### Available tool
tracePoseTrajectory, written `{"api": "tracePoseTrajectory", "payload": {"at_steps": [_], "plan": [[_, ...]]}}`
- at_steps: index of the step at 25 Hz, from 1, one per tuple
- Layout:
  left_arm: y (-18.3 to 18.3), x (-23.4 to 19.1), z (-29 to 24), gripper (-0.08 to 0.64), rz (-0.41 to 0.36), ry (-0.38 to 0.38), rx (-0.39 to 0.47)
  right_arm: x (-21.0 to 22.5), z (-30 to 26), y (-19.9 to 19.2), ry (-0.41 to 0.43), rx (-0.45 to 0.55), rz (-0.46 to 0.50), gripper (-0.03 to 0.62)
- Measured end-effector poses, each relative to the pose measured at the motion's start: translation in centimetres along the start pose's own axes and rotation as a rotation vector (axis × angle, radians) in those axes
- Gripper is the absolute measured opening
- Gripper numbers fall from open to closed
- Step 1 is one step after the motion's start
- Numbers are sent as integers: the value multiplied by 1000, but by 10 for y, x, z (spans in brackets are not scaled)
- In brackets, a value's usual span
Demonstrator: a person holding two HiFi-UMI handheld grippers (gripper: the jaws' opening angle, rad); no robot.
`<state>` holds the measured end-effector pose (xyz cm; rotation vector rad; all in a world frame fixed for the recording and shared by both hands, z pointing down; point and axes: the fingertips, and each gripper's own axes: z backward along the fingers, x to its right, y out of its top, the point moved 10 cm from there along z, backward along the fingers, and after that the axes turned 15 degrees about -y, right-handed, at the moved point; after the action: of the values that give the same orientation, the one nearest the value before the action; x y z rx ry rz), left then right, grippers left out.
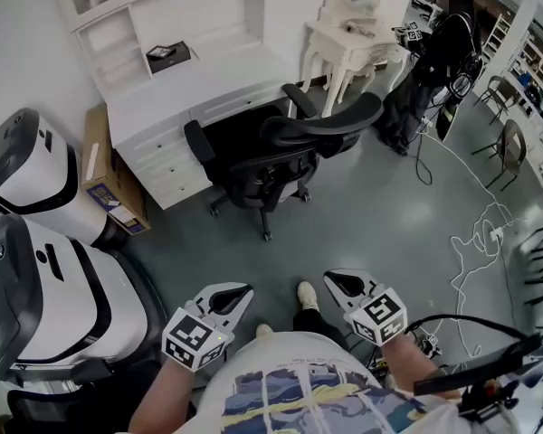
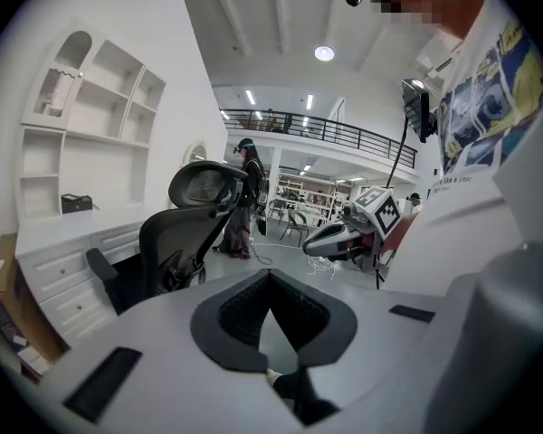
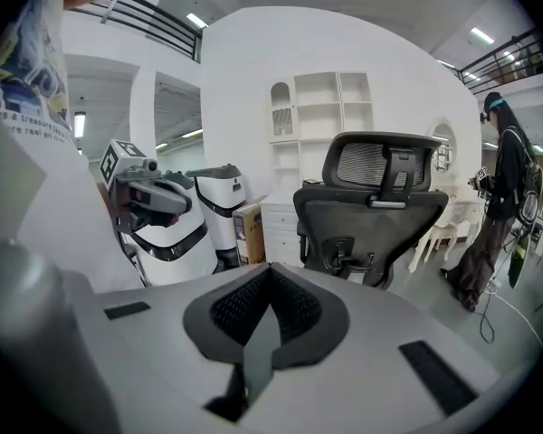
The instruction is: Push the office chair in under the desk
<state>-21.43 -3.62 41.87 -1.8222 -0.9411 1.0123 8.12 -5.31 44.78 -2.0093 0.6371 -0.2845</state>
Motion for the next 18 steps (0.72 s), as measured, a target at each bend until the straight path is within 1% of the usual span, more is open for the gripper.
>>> {"api": "tracePoseTrajectory", "payload": {"at_steps": [12, 18], "plan": [[-13, 11, 18, 14, 12, 21, 15, -26, 2, 5, 25, 4, 23, 25], [-12, 12, 20, 14, -6, 35, 1, -32, 0, 9, 39, 15, 34, 25]]}}
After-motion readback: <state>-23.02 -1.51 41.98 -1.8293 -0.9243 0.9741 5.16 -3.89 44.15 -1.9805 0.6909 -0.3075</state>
